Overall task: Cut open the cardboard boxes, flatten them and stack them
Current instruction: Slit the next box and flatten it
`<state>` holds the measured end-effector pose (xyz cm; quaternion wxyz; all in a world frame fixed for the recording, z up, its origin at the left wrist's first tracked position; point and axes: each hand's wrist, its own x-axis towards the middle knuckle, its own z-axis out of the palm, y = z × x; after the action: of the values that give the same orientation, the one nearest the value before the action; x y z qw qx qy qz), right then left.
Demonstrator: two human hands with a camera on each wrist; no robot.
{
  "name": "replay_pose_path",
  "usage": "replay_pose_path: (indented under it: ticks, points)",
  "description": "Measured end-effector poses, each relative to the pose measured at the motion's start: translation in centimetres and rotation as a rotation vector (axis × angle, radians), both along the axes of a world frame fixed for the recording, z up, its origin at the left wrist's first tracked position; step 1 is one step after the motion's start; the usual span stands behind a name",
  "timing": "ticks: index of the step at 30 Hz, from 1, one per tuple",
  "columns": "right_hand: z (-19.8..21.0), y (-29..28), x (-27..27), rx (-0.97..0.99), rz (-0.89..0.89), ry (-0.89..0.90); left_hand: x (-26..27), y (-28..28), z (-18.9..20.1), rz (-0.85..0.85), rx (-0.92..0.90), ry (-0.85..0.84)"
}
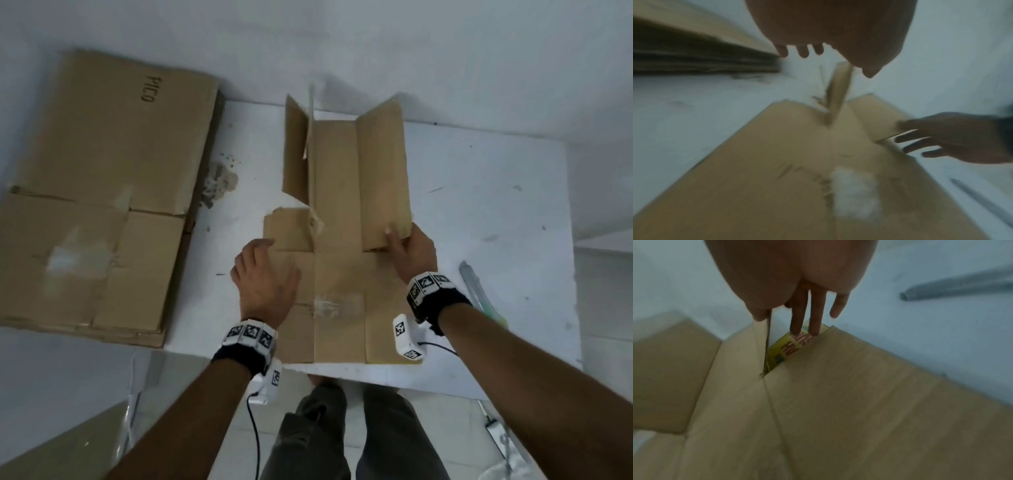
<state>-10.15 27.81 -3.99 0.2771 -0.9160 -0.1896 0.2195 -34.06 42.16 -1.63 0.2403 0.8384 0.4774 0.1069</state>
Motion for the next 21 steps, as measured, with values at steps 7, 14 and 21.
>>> replay_pose_path:
  ticks: [7, 14, 21]
  points:
    - [-0.9, -2.6, -0.2, -0.327, -0.146, -0.171, 6.9, -1.8, -0.4, -0.356, 0.048, 0.136]
    - [1.2, -5.9, -3.2, -0.618, 0.842, -0.064, 2.4, 7.4, -5.2, -0.493, -0.228, 0.509]
    - [4.5, 5.4, 4.5, -0.401, 0.682, -0.158, -0.2, 0.0, -2.1, -0.219, 0.103, 0.215]
